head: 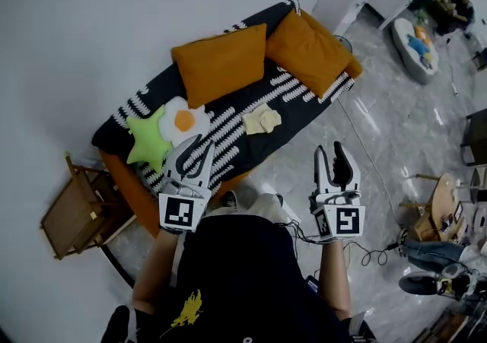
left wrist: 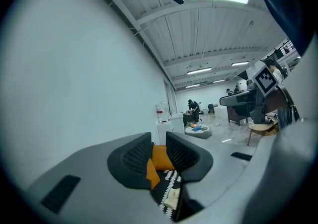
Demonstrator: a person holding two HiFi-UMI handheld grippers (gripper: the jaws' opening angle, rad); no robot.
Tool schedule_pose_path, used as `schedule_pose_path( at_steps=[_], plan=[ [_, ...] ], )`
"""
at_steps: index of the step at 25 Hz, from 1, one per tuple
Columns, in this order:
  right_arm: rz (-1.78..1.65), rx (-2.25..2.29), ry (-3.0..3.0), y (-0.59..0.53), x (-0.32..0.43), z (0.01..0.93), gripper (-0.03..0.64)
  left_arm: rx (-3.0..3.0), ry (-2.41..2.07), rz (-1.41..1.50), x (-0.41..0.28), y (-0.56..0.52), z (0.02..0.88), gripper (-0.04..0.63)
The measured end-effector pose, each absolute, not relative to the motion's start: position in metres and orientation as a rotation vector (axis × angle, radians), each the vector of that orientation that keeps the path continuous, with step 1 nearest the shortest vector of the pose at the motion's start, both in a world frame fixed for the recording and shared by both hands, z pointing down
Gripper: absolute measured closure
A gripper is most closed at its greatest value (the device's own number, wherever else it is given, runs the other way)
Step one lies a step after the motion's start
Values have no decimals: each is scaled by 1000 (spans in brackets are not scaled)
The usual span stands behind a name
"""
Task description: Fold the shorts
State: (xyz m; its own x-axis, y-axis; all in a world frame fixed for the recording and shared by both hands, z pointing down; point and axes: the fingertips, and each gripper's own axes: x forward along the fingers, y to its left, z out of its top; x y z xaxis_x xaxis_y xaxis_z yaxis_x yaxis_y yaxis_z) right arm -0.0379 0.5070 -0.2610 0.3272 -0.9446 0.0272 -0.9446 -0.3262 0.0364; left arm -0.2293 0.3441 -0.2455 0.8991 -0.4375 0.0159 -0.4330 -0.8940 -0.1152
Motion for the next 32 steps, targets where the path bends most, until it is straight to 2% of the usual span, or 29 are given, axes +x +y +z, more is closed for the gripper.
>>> schedule_pose_path(
  at_steps=[4,9,12,20,32],
  plan=[
    [-36,2490,-1798,498,-67,-267,485,-2987,714,-98,-258,337,-245,544],
    [-43,2561,-1774,497,-88,-280,594,-2994,675,-35,-268,332,-260,570],
    [-51,2566,-1765,504,-95,-282,598,-3020,663,30,-268,332,-272,581],
    [-34,2575,-1738,522,-102,-285,600,-3014,592,-80,-284,338,-261,581],
    [-9,2535,-1671,537,-106,-275,600,-3015,565,-89,-289,343,-261,582]
  ],
)
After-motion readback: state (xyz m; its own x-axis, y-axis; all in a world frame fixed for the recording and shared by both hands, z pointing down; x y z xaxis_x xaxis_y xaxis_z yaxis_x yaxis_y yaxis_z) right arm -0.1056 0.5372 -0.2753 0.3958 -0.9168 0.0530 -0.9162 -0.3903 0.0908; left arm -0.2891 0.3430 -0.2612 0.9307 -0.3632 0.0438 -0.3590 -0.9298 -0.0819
